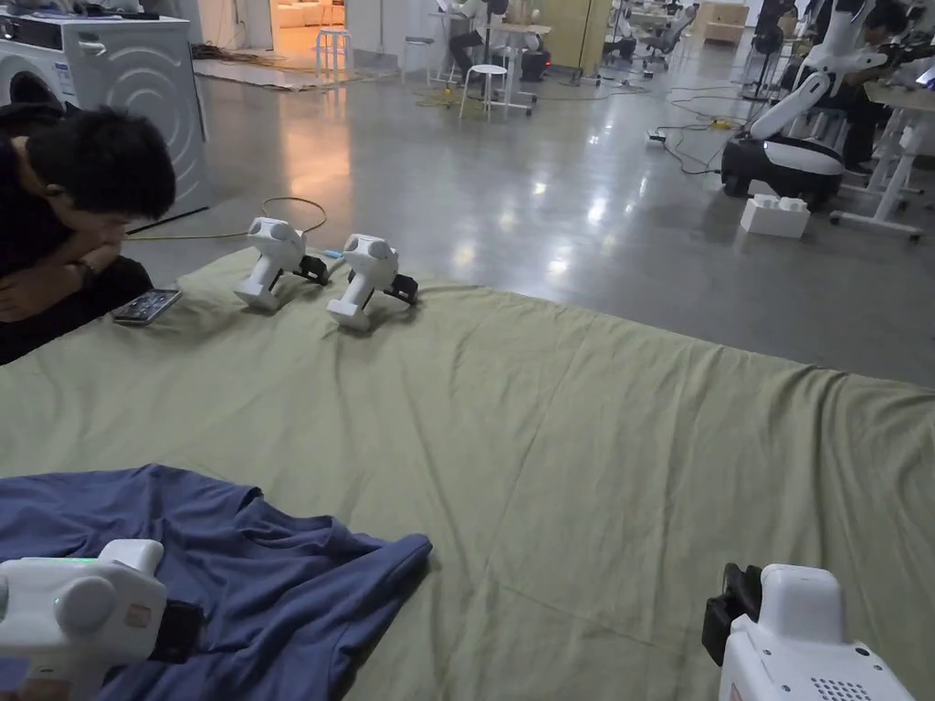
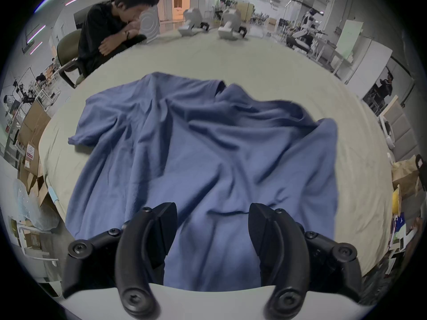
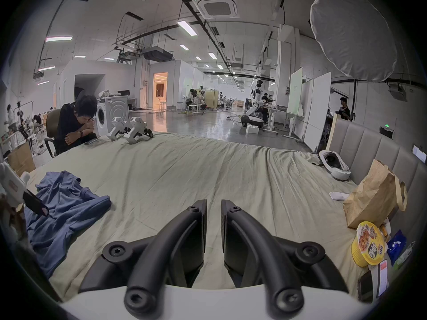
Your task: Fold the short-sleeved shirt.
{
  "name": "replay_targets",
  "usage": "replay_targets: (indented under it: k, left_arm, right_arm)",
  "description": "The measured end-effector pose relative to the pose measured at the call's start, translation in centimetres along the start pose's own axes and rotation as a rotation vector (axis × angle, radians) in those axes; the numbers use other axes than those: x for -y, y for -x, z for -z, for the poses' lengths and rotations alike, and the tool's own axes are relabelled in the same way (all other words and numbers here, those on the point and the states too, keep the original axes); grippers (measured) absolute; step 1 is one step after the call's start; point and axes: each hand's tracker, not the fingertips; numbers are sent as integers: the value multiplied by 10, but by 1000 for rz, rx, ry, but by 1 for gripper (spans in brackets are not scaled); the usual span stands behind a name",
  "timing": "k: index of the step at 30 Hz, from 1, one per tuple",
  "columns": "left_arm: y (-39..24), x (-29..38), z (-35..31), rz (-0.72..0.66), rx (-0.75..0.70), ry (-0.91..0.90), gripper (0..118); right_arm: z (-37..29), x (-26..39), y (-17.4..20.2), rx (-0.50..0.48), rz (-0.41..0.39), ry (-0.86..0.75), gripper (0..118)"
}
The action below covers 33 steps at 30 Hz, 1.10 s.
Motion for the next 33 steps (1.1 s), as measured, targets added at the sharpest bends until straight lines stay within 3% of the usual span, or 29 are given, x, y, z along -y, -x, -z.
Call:
replay_targets:
  k: [3,5,6,7,8,9,14,18,25,33]
  left_arm:
    - [1,4,21,20,-8,59,74]
    - [6,8,10,70,0,-14,74]
    - [5,8,18,112,-11,18,68]
    - [1,8,16,122,-16,11,56]
    - [-2,10,11,155,-9,-6,28]
    - [-6,13,8,181,10,-23,9]
    - [-9,13,19,225,-49,-44,5]
    - [6,5,13,136,6,-59,3]
    - [1,-14,-34,-3,132,-294,3]
    - [-38,-60,-114,58,228,-534,3]
  right_arm:
    - [2,1,0,2,-4,10,16]
    - [4,1,1,17,-4,25,16]
    - [4,0,1,25,1,31,16]
    - [3,0,0,26,15,30,16]
    - [3,0,-1,21,32,27,16]
    - [3,-1,-1,19,40,26,16]
    - [5,-1,2,22,28,32,16]
    - [2,0,0,22,37,24,16]
    - [-1,-5,-10,38,56,17,16]
    - [-12,-19,-27,60,87,-25,16]
